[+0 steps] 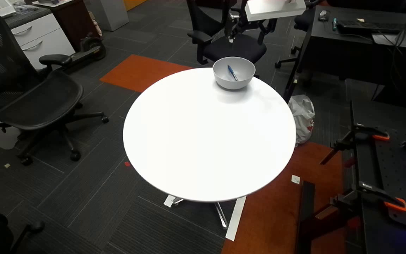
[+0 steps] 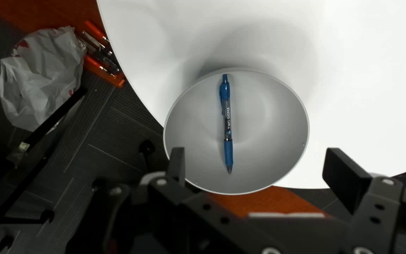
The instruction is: Take the marker from the white bowl and put it on the table
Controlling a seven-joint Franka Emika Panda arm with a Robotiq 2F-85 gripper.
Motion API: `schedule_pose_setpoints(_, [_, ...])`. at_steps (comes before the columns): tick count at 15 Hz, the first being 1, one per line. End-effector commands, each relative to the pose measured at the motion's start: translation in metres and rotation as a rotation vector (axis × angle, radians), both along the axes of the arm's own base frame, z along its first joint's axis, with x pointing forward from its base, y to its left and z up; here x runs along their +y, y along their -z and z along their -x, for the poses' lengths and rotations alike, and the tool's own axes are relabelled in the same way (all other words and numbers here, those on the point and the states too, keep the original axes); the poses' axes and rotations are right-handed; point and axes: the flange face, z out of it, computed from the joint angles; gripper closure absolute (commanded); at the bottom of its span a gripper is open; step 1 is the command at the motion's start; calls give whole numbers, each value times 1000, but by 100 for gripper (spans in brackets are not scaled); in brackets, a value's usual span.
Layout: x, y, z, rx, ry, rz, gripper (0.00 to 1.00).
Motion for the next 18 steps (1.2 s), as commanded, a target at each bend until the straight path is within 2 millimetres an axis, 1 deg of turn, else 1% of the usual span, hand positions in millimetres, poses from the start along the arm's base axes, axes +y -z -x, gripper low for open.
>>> schedule_pose_setpoints(1, [-13,21,-7,0,47,-14,0])
schedule_pose_setpoints(6, [-31,65,-11,-10,50,-28,0])
schedule_pose_setpoints(9, [-40,83,-16,-8,4,-7,0])
schedule_pose_setpoints(13, [-50,96,-25,19,-66,14,0])
schedule_pose_setpoints(18, [-64,102,-40,15,-115,14,0])
